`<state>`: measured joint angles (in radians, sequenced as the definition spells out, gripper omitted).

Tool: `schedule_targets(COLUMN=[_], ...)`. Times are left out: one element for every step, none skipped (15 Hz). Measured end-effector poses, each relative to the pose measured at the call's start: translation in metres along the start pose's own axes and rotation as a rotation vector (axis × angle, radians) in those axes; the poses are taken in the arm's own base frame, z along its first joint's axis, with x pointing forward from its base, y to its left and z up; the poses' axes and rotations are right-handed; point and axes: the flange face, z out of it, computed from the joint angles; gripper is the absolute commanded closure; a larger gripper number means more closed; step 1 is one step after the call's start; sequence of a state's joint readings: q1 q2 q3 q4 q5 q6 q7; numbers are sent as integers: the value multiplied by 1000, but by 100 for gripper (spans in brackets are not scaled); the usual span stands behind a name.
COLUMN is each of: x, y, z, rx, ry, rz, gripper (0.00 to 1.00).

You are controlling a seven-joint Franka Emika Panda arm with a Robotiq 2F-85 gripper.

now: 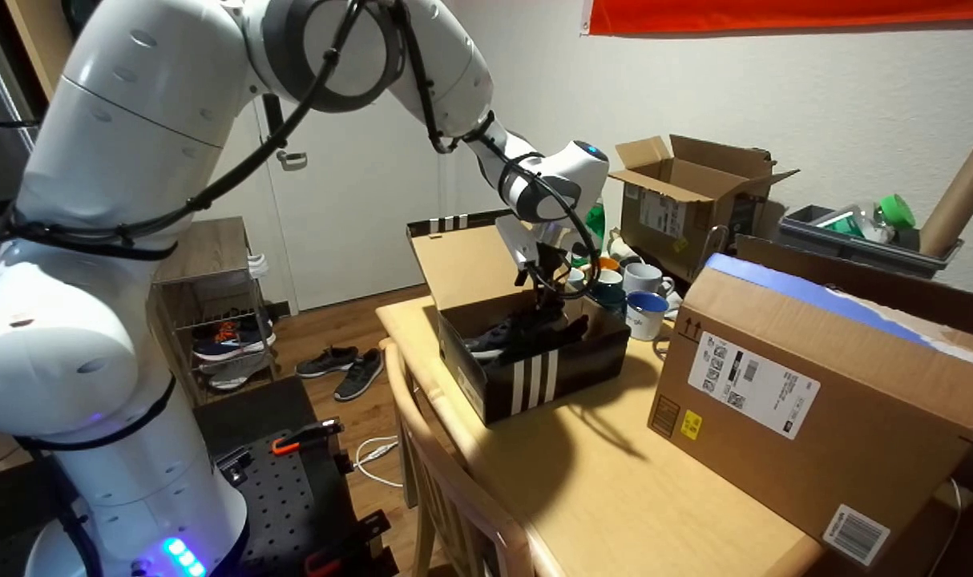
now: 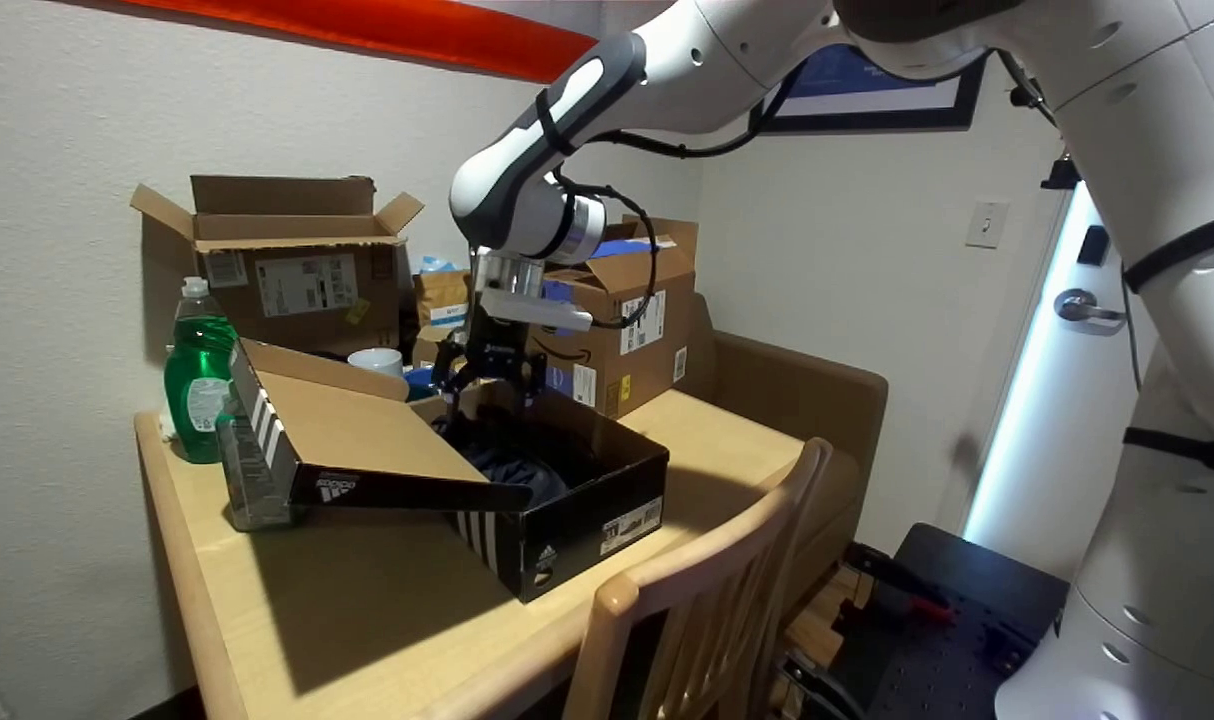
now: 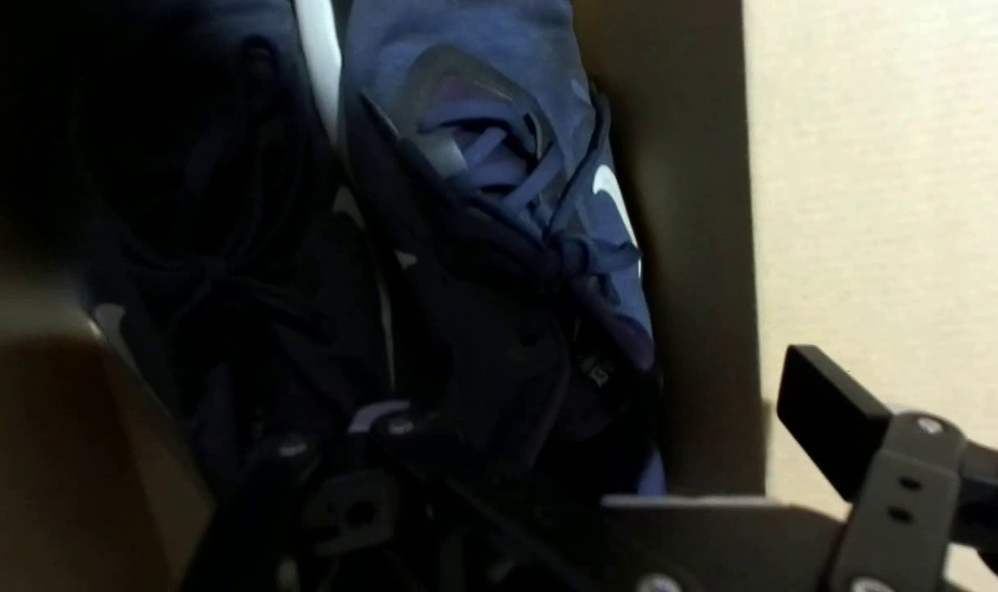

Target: Open the shoe box and put the right shoe on the table

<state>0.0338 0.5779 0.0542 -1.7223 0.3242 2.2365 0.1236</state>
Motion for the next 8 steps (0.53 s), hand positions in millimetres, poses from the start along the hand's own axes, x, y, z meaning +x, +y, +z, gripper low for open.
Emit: schedule_targets(x=[5, 10, 16, 21, 26, 31, 34, 36], y=[0, 1, 2, 4, 8, 11, 14, 16], z=[-4, -10, -19, -29, -37, -43, -47, -48], rx=[4, 8, 12, 13, 12, 11, 10, 11], ry=[22, 44, 63, 83, 101, 114, 122, 124], rz=[8, 21, 28, 31, 34, 38, 42, 44], gripper=[0, 0, 0, 0, 0, 0, 0, 0])
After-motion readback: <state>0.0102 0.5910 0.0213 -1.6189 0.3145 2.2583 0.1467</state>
